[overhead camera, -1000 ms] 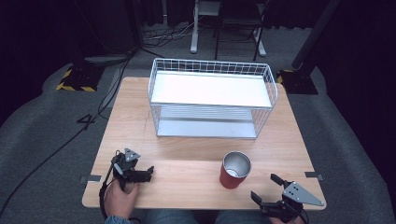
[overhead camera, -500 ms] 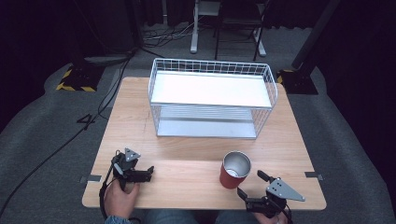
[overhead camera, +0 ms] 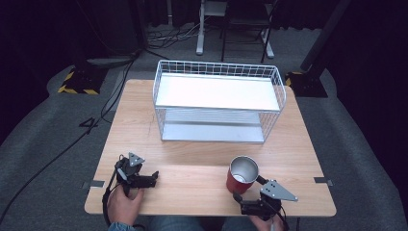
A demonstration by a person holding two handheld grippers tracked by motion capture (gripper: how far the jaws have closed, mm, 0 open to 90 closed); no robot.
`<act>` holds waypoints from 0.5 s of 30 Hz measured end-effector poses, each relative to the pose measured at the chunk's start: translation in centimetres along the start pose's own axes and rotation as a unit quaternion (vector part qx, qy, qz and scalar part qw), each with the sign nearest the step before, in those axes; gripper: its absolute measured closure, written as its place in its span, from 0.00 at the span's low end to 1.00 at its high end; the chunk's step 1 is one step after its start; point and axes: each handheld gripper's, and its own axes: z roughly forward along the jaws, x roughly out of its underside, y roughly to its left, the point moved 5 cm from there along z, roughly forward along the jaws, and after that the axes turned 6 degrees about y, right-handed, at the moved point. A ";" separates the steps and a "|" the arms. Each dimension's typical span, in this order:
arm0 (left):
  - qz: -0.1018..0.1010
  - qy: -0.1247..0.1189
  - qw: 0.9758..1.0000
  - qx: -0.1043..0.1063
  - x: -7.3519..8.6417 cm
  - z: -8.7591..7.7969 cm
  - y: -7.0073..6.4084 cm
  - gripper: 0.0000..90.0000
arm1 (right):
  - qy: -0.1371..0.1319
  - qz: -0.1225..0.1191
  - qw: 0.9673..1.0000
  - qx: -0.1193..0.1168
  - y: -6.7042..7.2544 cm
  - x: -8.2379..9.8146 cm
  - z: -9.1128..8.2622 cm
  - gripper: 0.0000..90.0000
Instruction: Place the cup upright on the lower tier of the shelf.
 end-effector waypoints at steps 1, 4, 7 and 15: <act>0.000 0.000 1.000 0.000 0.0 0.0 0.0 0.00 | 0.000 0.000 1.000 0.000 0.0 0.0 0.0 0.00; 0.000 0.000 1.000 0.000 0.0 0.0 0.0 0.00 | 0.008 0.011 1.000 0.004 -0.1 -0.1 0.5 0.00; 0.000 0.000 1.000 0.000 0.0 0.0 0.0 0.00 | 0.017 0.013 1.000 0.005 0.0 -0.2 1.0 0.00; 0.000 0.000 1.000 0.000 0.0 0.0 0.0 0.00 | 0.039 0.023 0.999 0.003 -0.1 -0.3 2.0 0.00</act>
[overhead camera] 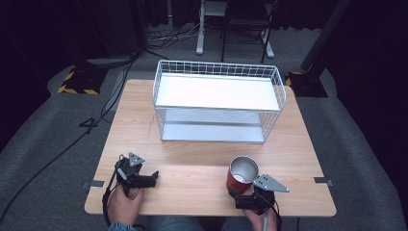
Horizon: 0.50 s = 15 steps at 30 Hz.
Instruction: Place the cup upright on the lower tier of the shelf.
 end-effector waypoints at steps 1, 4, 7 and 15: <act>0.000 0.000 1.000 0.000 0.0 0.0 0.0 0.00 | 0.005 0.000 1.000 0.000 0.0 0.0 0.1 0.00; 0.000 0.000 1.000 0.000 0.0 0.0 0.0 0.00 | 0.017 -0.001 1.000 0.002 0.1 0.1 0.3 0.00; 0.000 0.000 1.000 0.000 0.0 0.0 0.0 0.00 | 0.020 -0.001 1.000 0.000 0.1 0.0 0.4 0.00; 0.000 0.000 1.000 0.000 0.0 0.0 0.0 0.00 | 0.018 -0.005 1.000 0.011 0.2 -0.1 0.4 0.17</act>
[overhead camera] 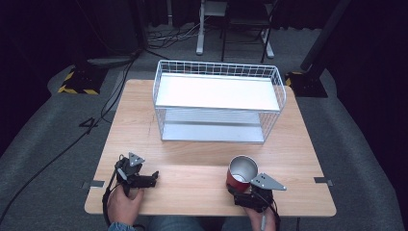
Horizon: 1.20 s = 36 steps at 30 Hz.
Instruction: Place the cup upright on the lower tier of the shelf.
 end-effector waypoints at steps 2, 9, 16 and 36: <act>0.000 0.000 1.000 0.000 0.0 0.0 0.0 0.00 | -0.002 -0.004 1.000 0.004 0.1 0.0 -0.1 0.18; 0.000 0.000 1.000 0.000 0.0 0.0 0.0 0.00 | -0.009 -0.011 1.000 0.007 0.1 0.0 -0.3 0.19; 0.000 0.000 1.000 0.000 0.0 0.0 0.0 0.00 | -0.015 -0.018 1.000 0.004 0.2 -0.1 -0.4 0.19; 0.000 0.000 1.000 0.000 0.0 0.0 0.0 0.00 | -0.006 -0.037 0.999 0.003 0.0 -2.3 -2.0 0.19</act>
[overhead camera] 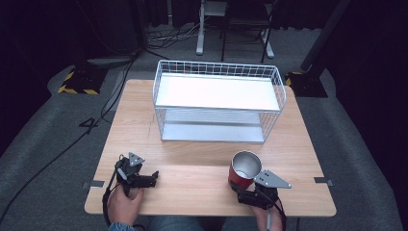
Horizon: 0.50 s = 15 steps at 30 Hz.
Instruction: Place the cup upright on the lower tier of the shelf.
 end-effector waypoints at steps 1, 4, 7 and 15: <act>0.000 0.000 1.000 0.000 0.0 0.0 0.0 0.00 | 0.000 0.000 1.000 0.000 0.0 0.0 0.0 0.19; 0.001 0.001 1.000 0.000 0.0 0.0 0.0 0.00 | 0.005 -0.004 1.000 -0.006 -0.2 -0.7 0.2 0.19; 0.000 0.000 1.000 0.000 0.0 0.0 0.0 0.00 | 0.009 -0.006 1.000 -0.008 -0.3 -1.2 0.4 0.19; -0.008 -0.001 1.000 -0.008 0.1 -0.1 -0.1 0.00 | 0.011 -0.009 1.000 -0.019 -1.1 -3.5 1.8 0.19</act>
